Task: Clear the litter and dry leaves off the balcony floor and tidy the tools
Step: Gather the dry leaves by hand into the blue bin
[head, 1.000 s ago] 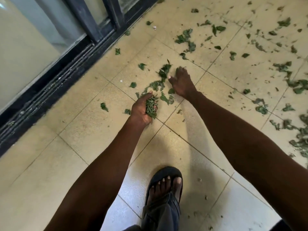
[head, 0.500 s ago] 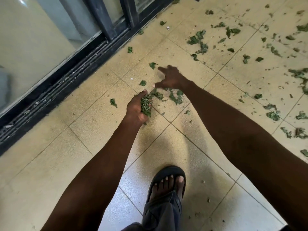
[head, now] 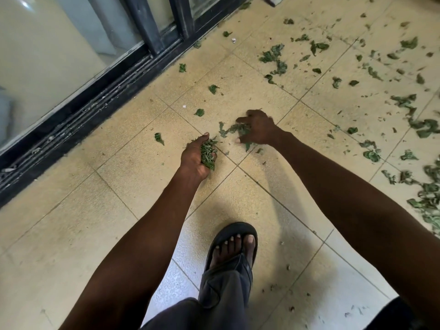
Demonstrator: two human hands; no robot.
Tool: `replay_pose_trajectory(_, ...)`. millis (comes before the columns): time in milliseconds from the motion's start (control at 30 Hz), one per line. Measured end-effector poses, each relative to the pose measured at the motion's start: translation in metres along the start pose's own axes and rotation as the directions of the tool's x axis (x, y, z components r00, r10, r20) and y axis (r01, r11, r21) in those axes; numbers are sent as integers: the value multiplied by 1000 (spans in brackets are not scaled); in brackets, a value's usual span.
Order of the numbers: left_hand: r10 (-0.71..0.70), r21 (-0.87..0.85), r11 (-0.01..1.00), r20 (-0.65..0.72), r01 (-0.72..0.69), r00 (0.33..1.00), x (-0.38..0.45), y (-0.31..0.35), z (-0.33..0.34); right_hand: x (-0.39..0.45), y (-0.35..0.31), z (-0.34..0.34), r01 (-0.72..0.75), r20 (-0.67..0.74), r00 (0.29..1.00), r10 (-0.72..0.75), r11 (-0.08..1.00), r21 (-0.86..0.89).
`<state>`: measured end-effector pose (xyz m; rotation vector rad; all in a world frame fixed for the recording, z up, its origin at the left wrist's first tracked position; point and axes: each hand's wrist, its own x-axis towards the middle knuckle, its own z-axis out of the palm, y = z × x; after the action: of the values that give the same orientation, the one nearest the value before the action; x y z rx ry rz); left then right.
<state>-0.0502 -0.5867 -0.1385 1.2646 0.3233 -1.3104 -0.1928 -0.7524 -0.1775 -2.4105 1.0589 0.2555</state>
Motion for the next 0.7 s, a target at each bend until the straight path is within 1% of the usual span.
replay_pose_trajectory(67, -10, 7, 1000, 0, 10, 1000, -4, -4, 1, -8, 8, 3, 59, 86, 995, -54, 997, -57)
replay_pose_trajectory(133, -25, 17, 1000, 1, 25, 1000, -6, -9, 4, -18, 12, 11, 97, 98, 991, -89, 992, -80)
replay_pose_trajectory(167, -35, 24, 999, 3, 34, 999, -8, -12, 5, -26, 8, 14, 116, 81, 991, -109, 990, -75)
replay_pose_trajectory(233, -61, 43, 997, 6, 61, 998, -10, -19, 7, -44, -3, 18, 172, -8, 984, -176, 972, -161)
replay_pose_trajectory(267, -80, 53, 995, 7, 79, 997, -9, -22, 8, -53, -9, 19, 164, -24, 985, -173, 963, -213)
replay_pose_trajectory(333, -118, 62, 991, 6, 118, 993, -9, -29, 6, -64, -10, 26, 95, -56, 992, -113, 962, -255)
replay_pose_trajectory(400, -141, 54, 989, -3, 141, 990, -8, -34, 4, -74, -10, 29, 70, -82, 992, -94, 963, -259)
replay_pose_trajectory(433, -146, 54, 988, -10, 147, 989, -7, -37, 3, -77, -7, 31, 82, -108, 988, -113, 962, -261)
replay_pose_trajectory(467, -149, 59, 987, -14, 149, 989, -7, -40, 3, -80, -6, 29, 66, -140, 985, -102, 968, -243)
replay_pose_trajectory(500, -148, 69, 986, -14, 149, 989, -8, -42, 3, -81, -2, 27, 24, -188, 980, -62, 980, -196)
replay_pose_trajectory(533, -147, 81, 986, -10, 147, 989, -9, -44, 3, -82, -1, 22, -41, -270, 963, 13, 994, -100)
replay_pose_trajectory(567, -149, 90, 985, -6, 149, 989, -10, -45, 4, -80, 1, 19, -113, -349, 929, 122, 993, 44)
replay_pose_trajectory(600, -152, 97, 984, -8, 152, 988, -10, -47, 5, -78, 1, 14, -171, -401, 881, 250, 960, 222)
replay_pose_trajectory(633, -156, 94, 983, -9, 156, 988, -11, -47, 7, -76, 1, 10, -194, -416, 827, 379, 886, 421)
replay_pose_trajectory(667, -157, 81, 984, -8, 157, 988, -12, -47, 9, -75, -4, 7, -210, -342, 786, 514, 743, 635)
replay_pose_trajectory(700, -159, 66, 985, 1, 159, 987, -12, -48, 12, -76, -13, 5, -212, -208, 771, 602, 551, 807)
